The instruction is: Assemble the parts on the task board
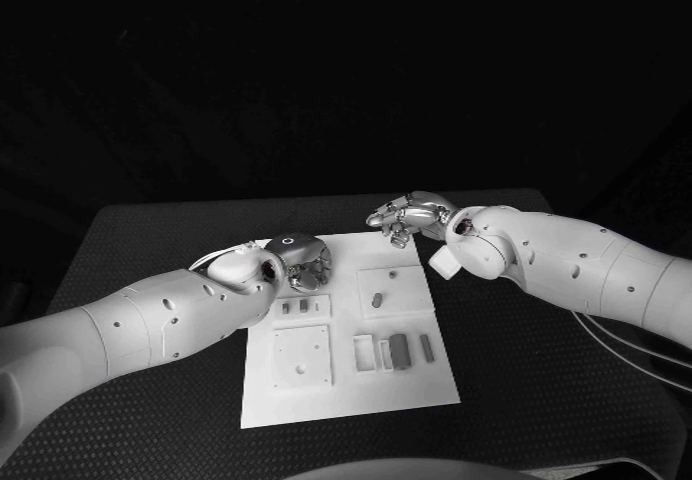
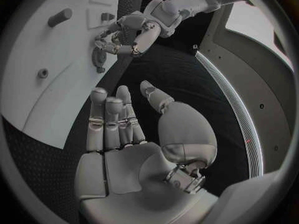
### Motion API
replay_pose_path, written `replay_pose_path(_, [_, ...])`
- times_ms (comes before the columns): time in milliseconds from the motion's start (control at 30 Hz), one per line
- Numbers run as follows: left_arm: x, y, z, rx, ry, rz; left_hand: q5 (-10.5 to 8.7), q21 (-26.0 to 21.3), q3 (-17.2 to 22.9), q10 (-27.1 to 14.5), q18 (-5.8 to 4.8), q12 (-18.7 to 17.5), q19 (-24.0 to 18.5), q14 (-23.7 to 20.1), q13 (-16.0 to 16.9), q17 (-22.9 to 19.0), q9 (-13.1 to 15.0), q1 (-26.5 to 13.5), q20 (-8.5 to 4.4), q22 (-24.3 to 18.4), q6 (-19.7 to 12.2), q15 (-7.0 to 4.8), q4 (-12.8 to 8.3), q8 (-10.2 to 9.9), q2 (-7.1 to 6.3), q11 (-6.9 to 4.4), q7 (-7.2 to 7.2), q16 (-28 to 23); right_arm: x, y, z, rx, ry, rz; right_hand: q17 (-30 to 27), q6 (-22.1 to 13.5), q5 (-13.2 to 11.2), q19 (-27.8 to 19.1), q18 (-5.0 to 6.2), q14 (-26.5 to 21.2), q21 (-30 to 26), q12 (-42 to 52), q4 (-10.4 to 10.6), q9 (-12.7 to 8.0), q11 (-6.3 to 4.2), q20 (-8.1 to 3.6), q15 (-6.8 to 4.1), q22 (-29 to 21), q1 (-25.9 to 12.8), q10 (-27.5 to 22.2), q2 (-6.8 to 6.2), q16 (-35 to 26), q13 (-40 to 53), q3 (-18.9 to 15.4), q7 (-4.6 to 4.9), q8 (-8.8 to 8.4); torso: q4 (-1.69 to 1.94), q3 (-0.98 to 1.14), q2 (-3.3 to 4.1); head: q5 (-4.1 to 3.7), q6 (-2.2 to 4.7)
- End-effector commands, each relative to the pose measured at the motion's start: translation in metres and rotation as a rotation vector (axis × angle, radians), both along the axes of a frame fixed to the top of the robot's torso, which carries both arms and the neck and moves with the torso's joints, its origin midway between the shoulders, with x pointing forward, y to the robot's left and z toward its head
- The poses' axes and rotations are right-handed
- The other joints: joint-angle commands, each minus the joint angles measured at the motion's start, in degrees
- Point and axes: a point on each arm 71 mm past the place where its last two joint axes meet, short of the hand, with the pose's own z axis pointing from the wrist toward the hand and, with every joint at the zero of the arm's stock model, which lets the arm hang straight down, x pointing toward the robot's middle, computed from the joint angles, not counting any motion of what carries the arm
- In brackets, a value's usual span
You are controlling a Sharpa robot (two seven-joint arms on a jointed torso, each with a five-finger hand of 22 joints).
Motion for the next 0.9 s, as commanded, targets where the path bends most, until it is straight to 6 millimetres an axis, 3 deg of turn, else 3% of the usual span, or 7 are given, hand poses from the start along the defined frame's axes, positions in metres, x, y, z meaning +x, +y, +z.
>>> replay_pose_path(33, [0.002, 0.002, -0.001, 0.014, 0.003, 0.013, -0.31, 0.34, -0.32, 0.36, 6.50, -0.32, 0.16, 0.27, 0.13, -0.10, 0.08, -1.02, 0.01, 1.07, 0.40, -0.10, 0.34, 0.26, -0.10, 0.04, 0.04, 0.28, 0.000, 0.001, 0.001, 0.009, -0.005, 0.009, -0.09, -0.05, 0.21, -0.13, 1.15, -0.52, -0.20, 0.18, 0.27, -0.07, 0.05, -0.40, -0.03, 0.97, -0.56, -0.43, 0.20, -0.21, -0.05, -0.20, 0.28, -0.20, 0.00, 0.00, -0.01, 0.06, -0.04])
replay_pose_path(700, [0.007, 0.025, 0.009, 0.011, -0.021, 0.054, -0.34, 0.31, -0.54, 0.34, 6.46, -0.53, 0.04, 0.16, 0.33, -0.13, 0.17, -1.29, -0.02, 1.11, 0.44, -0.09, 0.41, 0.21, -0.10, 0.05, 0.03, 0.26, 0.000, -0.001, 0.000, 0.007, -0.005, 0.006, -0.09, -0.06, 0.21, -0.13, 1.15, -0.53, -0.20, 0.20, 0.25, -0.07, 0.04, -0.40, -0.03, 0.97, -0.54, -0.43, 0.19, -0.21, -0.07, -0.19, 0.28, -0.20, 0.06, 0.00, -0.03, 0.13, 0.04])
replay_pose_path(900, [0.008, 0.036, 0.010, 0.025, -0.031, 0.068, -0.39, 0.32, -0.61, 0.34, 6.45, -0.57, 0.04, 0.15, 0.38, -0.13, 0.19, -1.37, -0.03, 1.12, 0.44, -0.10, 0.43, 0.19, -0.17, 0.05, 0.03, 0.28, 0.000, -0.002, 0.000, 0.007, -0.005, 0.004, -0.09, -0.06, 0.21, -0.13, 1.15, -0.53, -0.20, 0.20, 0.25, -0.07, 0.05, -0.40, -0.03, 0.97, -0.54, -0.44, 0.20, -0.21, -0.08, -0.19, 0.28, -0.19, -0.06, 0.01, 0.00, 0.22, 0.06])
